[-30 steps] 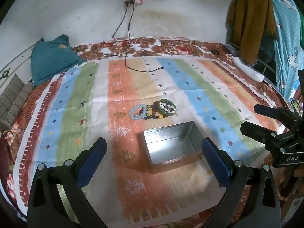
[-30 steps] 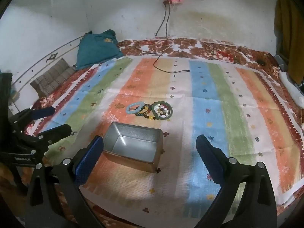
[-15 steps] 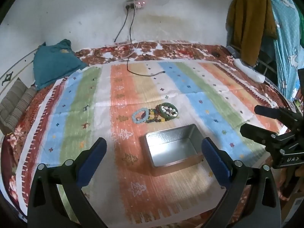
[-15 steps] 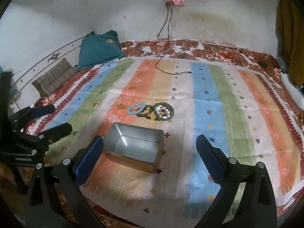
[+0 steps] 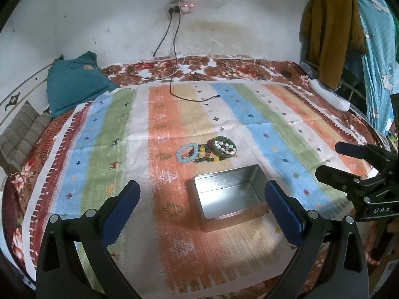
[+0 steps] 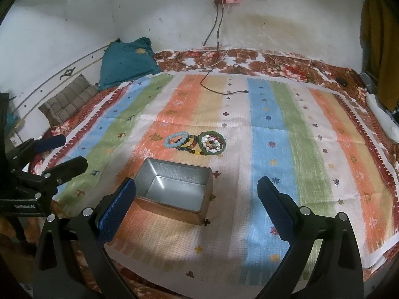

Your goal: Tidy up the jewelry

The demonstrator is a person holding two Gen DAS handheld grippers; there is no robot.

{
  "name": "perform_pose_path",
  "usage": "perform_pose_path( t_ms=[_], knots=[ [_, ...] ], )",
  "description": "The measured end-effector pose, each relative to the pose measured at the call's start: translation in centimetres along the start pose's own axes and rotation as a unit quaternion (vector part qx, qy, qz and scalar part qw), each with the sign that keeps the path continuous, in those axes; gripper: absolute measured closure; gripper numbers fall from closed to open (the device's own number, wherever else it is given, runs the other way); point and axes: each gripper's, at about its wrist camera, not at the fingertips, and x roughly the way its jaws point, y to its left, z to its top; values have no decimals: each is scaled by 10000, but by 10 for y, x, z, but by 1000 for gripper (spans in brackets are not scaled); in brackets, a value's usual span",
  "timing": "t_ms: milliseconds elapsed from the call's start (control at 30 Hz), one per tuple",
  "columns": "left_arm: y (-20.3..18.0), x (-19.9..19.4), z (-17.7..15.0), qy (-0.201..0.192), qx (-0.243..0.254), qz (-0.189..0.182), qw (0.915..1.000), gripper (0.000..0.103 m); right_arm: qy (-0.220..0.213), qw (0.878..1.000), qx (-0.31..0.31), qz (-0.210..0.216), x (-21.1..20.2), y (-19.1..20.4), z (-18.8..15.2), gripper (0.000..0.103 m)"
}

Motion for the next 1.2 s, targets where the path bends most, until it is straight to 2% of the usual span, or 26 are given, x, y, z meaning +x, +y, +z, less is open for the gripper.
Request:
perform_pose_path(
  t_ms=[467, 633, 800, 1067, 1200],
  knots=[
    [1, 3, -3, 63, -32, 19, 10000, 5, 83, 10000, 17, -16, 4, 2, 1, 4],
    [-4, 10, -2, 183, 41, 155, 9997, 5, -8, 9998, 65, -197, 3, 0, 2, 4],
    [-3, 12, -2, 220, 52, 156, 9996, 5, 92, 9996, 62, -261, 8, -2, 4, 4],
    [8, 20, 1, 349, -176, 310, 9988, 6, 262, 9991, 232, -234, 20, -10, 9, 4],
    [9, 29, 5, 537, -305, 215, 9979, 6, 332, 9989, 212, -235, 27, -10, 12, 4]
  ],
)
